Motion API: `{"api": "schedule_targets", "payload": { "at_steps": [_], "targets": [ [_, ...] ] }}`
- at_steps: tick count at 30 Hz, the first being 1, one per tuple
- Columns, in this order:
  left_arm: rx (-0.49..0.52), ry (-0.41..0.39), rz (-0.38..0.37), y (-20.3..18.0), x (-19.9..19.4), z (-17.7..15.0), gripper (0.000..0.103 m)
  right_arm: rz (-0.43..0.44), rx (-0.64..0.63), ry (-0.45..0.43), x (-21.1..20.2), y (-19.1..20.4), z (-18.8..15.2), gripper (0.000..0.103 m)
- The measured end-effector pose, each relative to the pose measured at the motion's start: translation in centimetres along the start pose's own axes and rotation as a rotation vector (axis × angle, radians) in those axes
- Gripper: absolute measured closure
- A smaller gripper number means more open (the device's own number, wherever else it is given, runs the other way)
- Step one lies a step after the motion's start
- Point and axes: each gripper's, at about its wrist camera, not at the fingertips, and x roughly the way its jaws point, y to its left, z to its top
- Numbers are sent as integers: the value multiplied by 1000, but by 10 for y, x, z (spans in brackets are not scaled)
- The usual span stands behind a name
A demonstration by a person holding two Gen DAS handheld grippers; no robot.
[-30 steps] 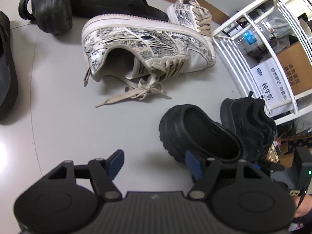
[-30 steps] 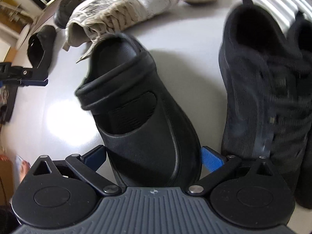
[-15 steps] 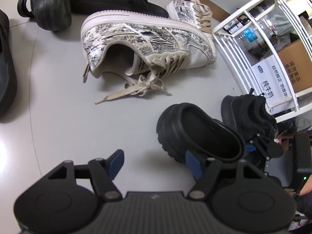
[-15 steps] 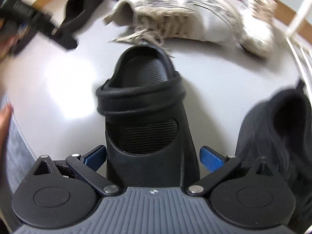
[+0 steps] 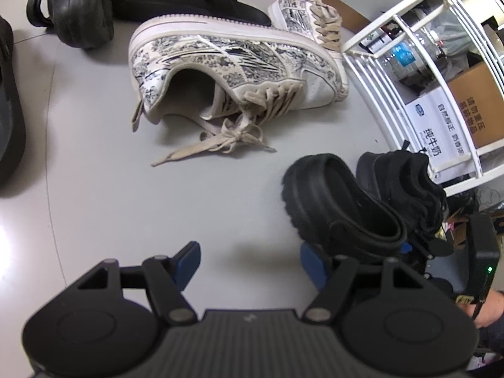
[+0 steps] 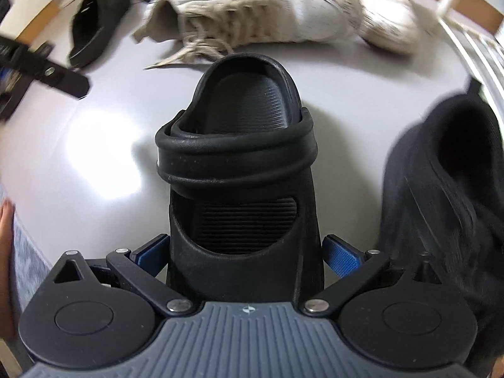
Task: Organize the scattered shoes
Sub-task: 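Lower the black clog beside the paired black sneakers with the right tool, then open the right tool and release the black clog upright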
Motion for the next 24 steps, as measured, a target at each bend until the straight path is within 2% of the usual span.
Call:
{"api": "schedule_targets", "payload": {
  "at_steps": [4, 9, 18, 24],
  "targets": [
    [-4, 0, 1, 1, 0, -1, 31, -28, 125, 13, -2, -11, -5, 0],
    [-5, -1, 1, 2, -1, -1, 31, -60, 244, -12, -6, -25, -9, 0],
    [1, 5, -18, 2, -2, 0, 29, -59, 263, 0, -4, -31, -7, 0],
    [-11, 4, -13, 5, -5, 2, 24, -89, 192, -36, -14, -24, -5, 0]
  ]
}}
